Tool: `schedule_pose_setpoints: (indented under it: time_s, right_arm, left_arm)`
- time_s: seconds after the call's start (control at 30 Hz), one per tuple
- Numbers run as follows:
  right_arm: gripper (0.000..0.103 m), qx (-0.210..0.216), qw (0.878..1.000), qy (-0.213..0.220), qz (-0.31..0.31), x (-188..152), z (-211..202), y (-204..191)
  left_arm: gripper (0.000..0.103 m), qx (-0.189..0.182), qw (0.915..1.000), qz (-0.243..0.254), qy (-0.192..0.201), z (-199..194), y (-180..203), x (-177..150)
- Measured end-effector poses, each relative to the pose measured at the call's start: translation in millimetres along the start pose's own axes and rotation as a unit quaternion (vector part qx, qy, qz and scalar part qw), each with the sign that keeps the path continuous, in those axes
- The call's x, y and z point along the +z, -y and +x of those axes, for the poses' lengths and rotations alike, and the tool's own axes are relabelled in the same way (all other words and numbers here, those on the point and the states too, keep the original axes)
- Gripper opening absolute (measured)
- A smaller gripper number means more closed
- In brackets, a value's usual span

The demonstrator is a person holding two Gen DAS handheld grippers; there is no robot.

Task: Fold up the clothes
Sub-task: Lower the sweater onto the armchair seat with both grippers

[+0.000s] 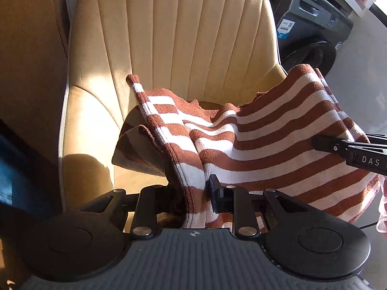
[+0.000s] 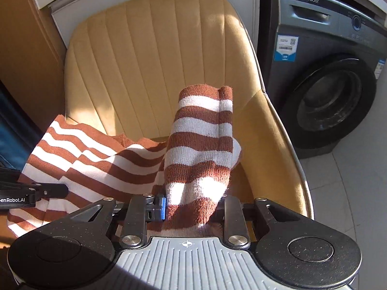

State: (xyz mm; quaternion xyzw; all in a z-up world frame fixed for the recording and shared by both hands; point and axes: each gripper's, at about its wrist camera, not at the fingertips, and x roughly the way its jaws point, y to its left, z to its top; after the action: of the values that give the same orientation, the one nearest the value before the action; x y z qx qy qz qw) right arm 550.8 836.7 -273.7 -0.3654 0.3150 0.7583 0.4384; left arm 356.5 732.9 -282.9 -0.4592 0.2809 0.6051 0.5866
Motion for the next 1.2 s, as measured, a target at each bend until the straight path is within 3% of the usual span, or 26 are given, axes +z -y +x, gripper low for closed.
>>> schedule_pose_setpoints:
  time_s: [1.2]
  right_arm:
    - [0.023, 0.01, 0.998, -0.049, -0.029, -13, 84, 17]
  left_arm:
    - [0.026, 0.041, 0.9985, -0.012, -0.035, 73, -6, -10]
